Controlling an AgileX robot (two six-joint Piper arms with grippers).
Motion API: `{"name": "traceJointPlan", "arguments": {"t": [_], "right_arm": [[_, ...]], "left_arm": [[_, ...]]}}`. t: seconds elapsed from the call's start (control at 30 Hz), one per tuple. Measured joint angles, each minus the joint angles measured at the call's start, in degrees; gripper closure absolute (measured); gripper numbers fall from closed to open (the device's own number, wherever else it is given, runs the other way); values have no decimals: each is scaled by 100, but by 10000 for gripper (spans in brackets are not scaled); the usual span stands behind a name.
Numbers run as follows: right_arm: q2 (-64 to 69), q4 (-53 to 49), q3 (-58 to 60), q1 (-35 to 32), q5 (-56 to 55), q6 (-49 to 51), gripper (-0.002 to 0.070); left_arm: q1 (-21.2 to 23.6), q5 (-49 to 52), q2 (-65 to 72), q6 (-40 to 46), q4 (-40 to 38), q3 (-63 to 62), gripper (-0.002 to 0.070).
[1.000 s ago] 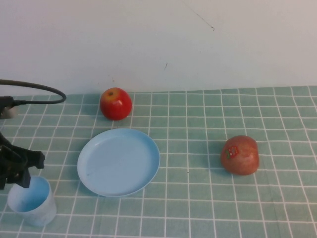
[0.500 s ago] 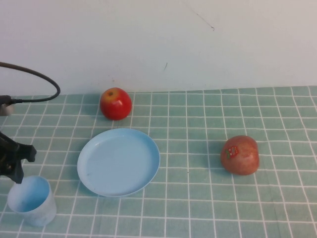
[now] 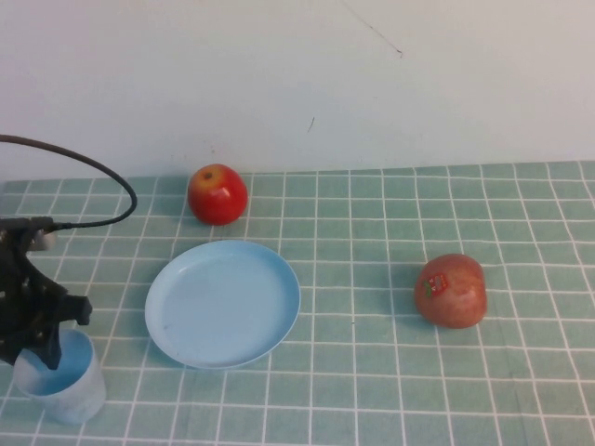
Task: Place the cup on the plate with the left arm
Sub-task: Pick up the cup from the table, then place the cup on the plate
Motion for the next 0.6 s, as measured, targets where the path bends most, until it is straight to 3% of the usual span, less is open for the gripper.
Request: {"name": "traceJointPlan", "arguments": {"t": [0.07,0.17,0.43,0.6], "right_arm": [[0,0,0,0,0,0,678],[0,0,0,0,0,0,678],[0,0,0,0,0,0,678],[0,0,0,0,0,0,678]], "left_arm": [[0,-63,152,5,-154,0,523],[0,-52,212,39,-338,-107,627],[-13,599,212,432,-942,-1490,658],[-398,586,225,526,-1188,-2246,659]]}}
